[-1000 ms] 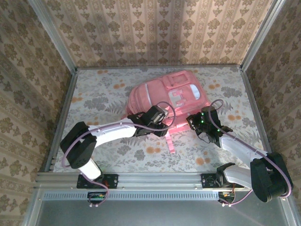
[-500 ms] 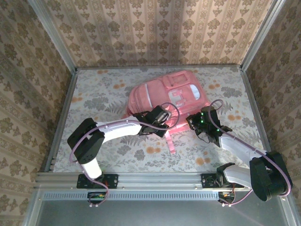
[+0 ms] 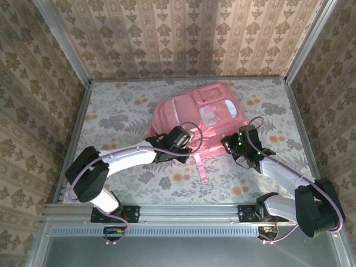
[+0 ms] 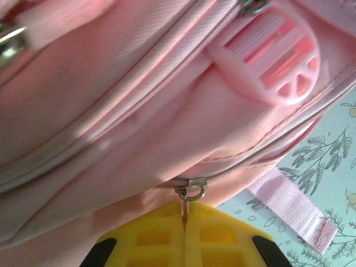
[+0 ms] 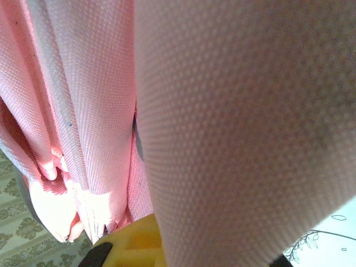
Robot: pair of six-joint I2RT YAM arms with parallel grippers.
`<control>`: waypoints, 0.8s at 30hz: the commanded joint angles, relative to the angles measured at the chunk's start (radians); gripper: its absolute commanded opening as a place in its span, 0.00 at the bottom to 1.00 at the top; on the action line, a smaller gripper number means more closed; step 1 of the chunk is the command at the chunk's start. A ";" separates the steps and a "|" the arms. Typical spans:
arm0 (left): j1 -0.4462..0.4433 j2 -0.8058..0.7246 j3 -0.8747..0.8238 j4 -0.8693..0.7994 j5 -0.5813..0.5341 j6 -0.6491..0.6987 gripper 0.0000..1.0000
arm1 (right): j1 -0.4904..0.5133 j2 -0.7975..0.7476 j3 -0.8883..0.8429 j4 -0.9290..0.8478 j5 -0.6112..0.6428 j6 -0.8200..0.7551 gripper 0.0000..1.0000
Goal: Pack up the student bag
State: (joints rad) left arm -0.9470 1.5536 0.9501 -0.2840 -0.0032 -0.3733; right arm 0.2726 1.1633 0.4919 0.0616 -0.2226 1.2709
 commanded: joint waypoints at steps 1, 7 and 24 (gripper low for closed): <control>0.032 -0.049 -0.054 -0.068 -0.044 -0.029 0.00 | -0.048 0.013 0.043 0.011 0.076 -0.058 0.00; 0.082 -0.161 -0.146 -0.054 -0.030 -0.052 0.00 | -0.124 0.061 0.090 -0.020 0.078 -0.127 0.00; -0.130 -0.085 0.009 0.007 0.032 -0.043 0.00 | 0.113 -0.241 0.154 -0.438 0.180 -0.358 0.66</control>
State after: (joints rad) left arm -1.0485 1.4521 0.9012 -0.2813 0.0048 -0.4038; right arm 0.3538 0.9970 0.6952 -0.3134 -0.0254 0.8944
